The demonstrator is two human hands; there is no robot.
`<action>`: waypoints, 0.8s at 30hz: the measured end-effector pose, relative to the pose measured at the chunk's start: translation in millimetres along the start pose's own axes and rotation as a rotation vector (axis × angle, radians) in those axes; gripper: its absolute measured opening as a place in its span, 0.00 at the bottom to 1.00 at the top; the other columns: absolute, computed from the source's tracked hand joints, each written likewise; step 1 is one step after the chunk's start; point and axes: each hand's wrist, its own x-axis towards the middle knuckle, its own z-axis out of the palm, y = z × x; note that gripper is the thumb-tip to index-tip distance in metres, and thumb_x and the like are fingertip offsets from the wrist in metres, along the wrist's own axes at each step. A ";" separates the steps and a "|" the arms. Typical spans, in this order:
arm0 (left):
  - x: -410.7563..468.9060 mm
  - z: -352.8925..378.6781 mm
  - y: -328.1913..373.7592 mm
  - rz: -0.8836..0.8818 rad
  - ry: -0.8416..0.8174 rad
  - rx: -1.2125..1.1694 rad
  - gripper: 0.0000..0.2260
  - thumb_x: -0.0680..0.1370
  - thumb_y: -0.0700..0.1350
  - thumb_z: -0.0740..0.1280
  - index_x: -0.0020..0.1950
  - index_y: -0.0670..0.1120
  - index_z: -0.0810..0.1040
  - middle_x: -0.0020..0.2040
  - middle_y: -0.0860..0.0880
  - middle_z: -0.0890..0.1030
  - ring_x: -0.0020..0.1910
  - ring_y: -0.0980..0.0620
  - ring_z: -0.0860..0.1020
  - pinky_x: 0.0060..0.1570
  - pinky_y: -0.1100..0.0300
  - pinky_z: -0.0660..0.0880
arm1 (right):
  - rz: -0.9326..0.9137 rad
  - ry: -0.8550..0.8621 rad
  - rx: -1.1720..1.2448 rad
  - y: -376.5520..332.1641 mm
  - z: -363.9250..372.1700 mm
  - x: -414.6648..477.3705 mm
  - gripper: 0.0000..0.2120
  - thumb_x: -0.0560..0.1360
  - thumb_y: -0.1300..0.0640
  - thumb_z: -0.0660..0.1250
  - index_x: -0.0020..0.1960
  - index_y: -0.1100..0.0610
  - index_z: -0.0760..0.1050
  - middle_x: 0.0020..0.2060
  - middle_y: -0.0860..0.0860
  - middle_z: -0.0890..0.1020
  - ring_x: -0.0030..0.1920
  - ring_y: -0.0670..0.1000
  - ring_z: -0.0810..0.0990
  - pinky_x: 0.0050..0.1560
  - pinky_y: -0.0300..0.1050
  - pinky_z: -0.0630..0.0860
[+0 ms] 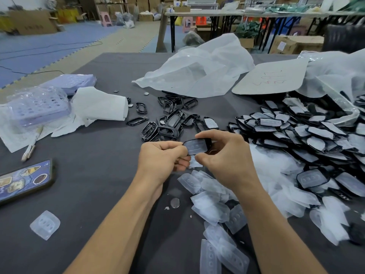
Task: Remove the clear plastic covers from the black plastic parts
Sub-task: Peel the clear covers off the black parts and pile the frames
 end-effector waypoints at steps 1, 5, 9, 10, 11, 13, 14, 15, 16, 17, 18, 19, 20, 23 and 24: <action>-0.3 0.5 -0.6 -0.001 -0.015 0.004 0.04 0.74 0.32 0.73 0.42 0.40 0.86 0.33 0.41 0.85 0.28 0.51 0.80 0.28 0.62 0.77 | -0.014 0.005 -0.042 -0.7 -1.7 0.1 0.18 0.64 0.62 0.79 0.51 0.47 0.87 0.34 0.41 0.85 0.35 0.41 0.83 0.38 0.29 0.75; 0.4 0.3 -2.6 0.064 0.022 0.037 0.05 0.75 0.43 0.76 0.39 0.49 0.89 0.36 0.45 0.86 0.29 0.52 0.80 0.31 0.62 0.78 | 0.026 0.066 -0.205 1.7 -29.0 10.3 0.17 0.65 0.55 0.82 0.53 0.46 0.86 0.41 0.37 0.85 0.42 0.37 0.82 0.46 0.33 0.78; 5.8 -4.6 -3.7 0.129 0.139 0.094 0.07 0.73 0.43 0.75 0.38 0.54 0.88 0.34 0.47 0.86 0.28 0.54 0.80 0.32 0.63 0.78 | 0.237 0.455 -0.480 10.6 -75.6 26.0 0.50 0.65 0.48 0.84 0.80 0.47 0.62 0.78 0.51 0.68 0.79 0.56 0.63 0.78 0.56 0.59; 7.2 -5.3 -4.3 0.148 0.164 0.139 0.08 0.74 0.43 0.75 0.38 0.56 0.88 0.33 0.48 0.86 0.28 0.55 0.81 0.32 0.63 0.78 | 0.255 0.446 -0.534 11.7 -76.5 25.0 0.54 0.65 0.49 0.84 0.82 0.46 0.56 0.81 0.52 0.62 0.81 0.57 0.57 0.80 0.58 0.55; 8.2 -5.1 -4.7 0.167 0.191 0.195 0.08 0.74 0.44 0.75 0.38 0.56 0.88 0.33 0.50 0.86 0.29 0.56 0.82 0.33 0.62 0.79 | 0.243 0.409 -0.572 12.2 -70.3 23.1 0.53 0.66 0.50 0.83 0.82 0.46 0.56 0.82 0.52 0.59 0.82 0.56 0.54 0.80 0.59 0.52; 10.5 -5.2 -5.5 0.217 0.242 0.339 0.05 0.73 0.48 0.74 0.39 0.57 0.88 0.33 0.57 0.86 0.33 0.60 0.83 0.39 0.60 0.80 | 0.177 0.290 -0.584 12.8 -42.3 14.8 0.45 0.69 0.56 0.81 0.80 0.48 0.62 0.82 0.52 0.60 0.82 0.55 0.55 0.81 0.56 0.49; 10.6 -5.1 -5.6 0.251 0.262 0.442 0.04 0.73 0.51 0.74 0.40 0.58 0.87 0.34 0.61 0.85 0.35 0.63 0.83 0.42 0.62 0.79 | 0.130 0.225 -0.570 13.5 -25.4 10.3 0.39 0.71 0.58 0.78 0.79 0.49 0.67 0.80 0.52 0.64 0.81 0.54 0.58 0.82 0.53 0.49; 9.8 -4.1 -5.4 0.290 0.275 0.545 0.04 0.73 0.52 0.73 0.41 0.60 0.87 0.34 0.65 0.84 0.38 0.65 0.82 0.43 0.64 0.77 | 0.089 0.168 -0.551 14.4 -10.1 7.2 0.34 0.73 0.60 0.75 0.77 0.50 0.70 0.78 0.52 0.68 0.79 0.53 0.61 0.81 0.51 0.51; 9.1 -2.1 -5.5 0.331 0.281 0.625 0.04 0.73 0.53 0.71 0.41 0.61 0.86 0.35 0.69 0.82 0.40 0.67 0.81 0.43 0.66 0.74 | 0.072 0.121 -0.530 15.7 1.6 5.6 0.30 0.74 0.62 0.72 0.75 0.50 0.73 0.74 0.51 0.73 0.77 0.53 0.65 0.80 0.50 0.54; 9.4 0.6 -5.8 0.367 0.278 0.678 0.05 0.73 0.52 0.71 0.43 0.62 0.86 0.35 0.70 0.82 0.42 0.68 0.80 0.45 0.66 0.73 | 0.079 0.086 -0.505 17.9 8.5 6.6 0.28 0.75 0.63 0.68 0.74 0.49 0.74 0.71 0.50 0.76 0.74 0.53 0.68 0.78 0.49 0.59; 10.6 3.4 -6.3 0.400 0.270 0.710 0.08 0.74 0.50 0.70 0.47 0.61 0.86 0.37 0.70 0.83 0.44 0.67 0.80 0.47 0.66 0.73 | 0.103 0.058 -0.477 19.4 10.9 8.0 0.28 0.76 0.64 0.65 0.74 0.49 0.74 0.67 0.50 0.78 0.71 0.54 0.71 0.76 0.49 0.63; 13.7 6.0 -7.6 0.435 0.257 0.729 0.11 0.75 0.47 0.69 0.52 0.60 0.87 0.43 0.67 0.84 0.49 0.65 0.80 0.53 0.65 0.72 | 0.127 0.028 -0.458 21.3 11.4 10.1 0.29 0.75 0.65 0.62 0.74 0.48 0.73 0.65 0.50 0.79 0.69 0.55 0.72 0.74 0.49 0.66; 19.2 8.5 -9.7 0.473 0.237 0.747 0.14 0.76 0.44 0.69 0.58 0.58 0.86 0.53 0.64 0.85 0.57 0.63 0.79 0.60 0.66 0.70 | 0.132 -0.007 -0.465 24.4 11.0 11.2 0.30 0.75 0.65 0.61 0.75 0.48 0.73 0.64 0.51 0.78 0.67 0.55 0.73 0.73 0.49 0.66; 41.3 20.3 -6.5 0.581 0.132 0.829 0.22 0.78 0.37 0.66 0.71 0.51 0.80 0.72 0.53 0.77 0.77 0.54 0.65 0.76 0.62 0.59 | 0.047 -0.108 -0.592 30.8 11.9 10.0 0.29 0.74 0.64 0.61 0.75 0.50 0.72 0.67 0.48 0.77 0.69 0.53 0.70 0.72 0.47 0.60; 50.0 26.6 -4.0 0.618 0.083 0.873 0.23 0.78 0.35 0.64 0.72 0.51 0.79 0.73 0.52 0.76 0.78 0.52 0.64 0.78 0.59 0.58 | 0.022 -0.123 -0.619 31.9 12.1 9.7 0.28 0.75 0.63 0.62 0.74 0.50 0.72 0.68 0.47 0.77 0.70 0.52 0.69 0.72 0.47 0.58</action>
